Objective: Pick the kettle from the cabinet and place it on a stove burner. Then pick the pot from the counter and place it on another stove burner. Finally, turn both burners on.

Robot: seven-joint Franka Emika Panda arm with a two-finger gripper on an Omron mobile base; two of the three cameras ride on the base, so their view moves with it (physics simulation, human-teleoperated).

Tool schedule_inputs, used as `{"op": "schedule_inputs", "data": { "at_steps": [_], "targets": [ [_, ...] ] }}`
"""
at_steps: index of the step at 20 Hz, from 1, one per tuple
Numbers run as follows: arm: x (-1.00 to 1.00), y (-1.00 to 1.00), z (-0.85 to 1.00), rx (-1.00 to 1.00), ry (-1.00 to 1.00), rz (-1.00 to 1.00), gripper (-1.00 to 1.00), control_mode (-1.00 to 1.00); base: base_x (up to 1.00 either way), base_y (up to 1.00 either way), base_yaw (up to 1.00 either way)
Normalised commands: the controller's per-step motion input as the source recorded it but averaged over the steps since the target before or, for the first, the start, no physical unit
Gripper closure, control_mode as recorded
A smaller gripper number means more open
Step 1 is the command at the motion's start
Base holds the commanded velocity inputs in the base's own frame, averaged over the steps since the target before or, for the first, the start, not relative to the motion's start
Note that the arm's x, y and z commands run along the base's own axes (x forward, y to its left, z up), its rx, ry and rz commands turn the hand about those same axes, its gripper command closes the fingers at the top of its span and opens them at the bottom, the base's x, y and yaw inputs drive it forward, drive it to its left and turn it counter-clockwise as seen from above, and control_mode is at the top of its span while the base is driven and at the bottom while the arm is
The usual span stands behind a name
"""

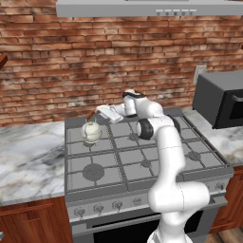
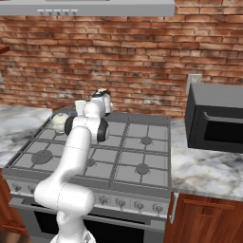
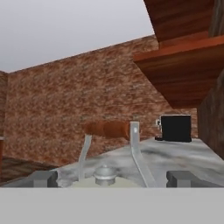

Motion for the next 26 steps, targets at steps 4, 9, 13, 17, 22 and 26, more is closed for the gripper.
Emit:
{"op": "schedule_inputs", "data": {
  "at_steps": [4,9,13,17,22,26],
  "targets": [
    [-0.1,-0.1,0.29,0.0,-0.14,0.0,-1.0,-1.0,0.0,0.0,0.0],
    [-0.28,-0.14,0.27,0.0,-0.17,-0.03,-1.0,-1.0,0.0,0.0,0.0],
    [-0.41,-0.14,0.36,0.0,-0.18,-0.09,-1.0,-1.0,0.0,0.0,0.0],
    [-0.48,-0.14,0.44,-0.01,-0.17,-0.1,-1.0,-1.0,0.0,0.0,0.0],
    [-0.54,-0.07,0.41,-0.02,-0.2,-0.12,-1.0,-1.0,0.0,0.0,0.0],
    [-0.57,-0.05,0.39,-0.01,-0.2,-0.16,-1.0,-1.0,0.0,0.0,0.0]
  ]
}}
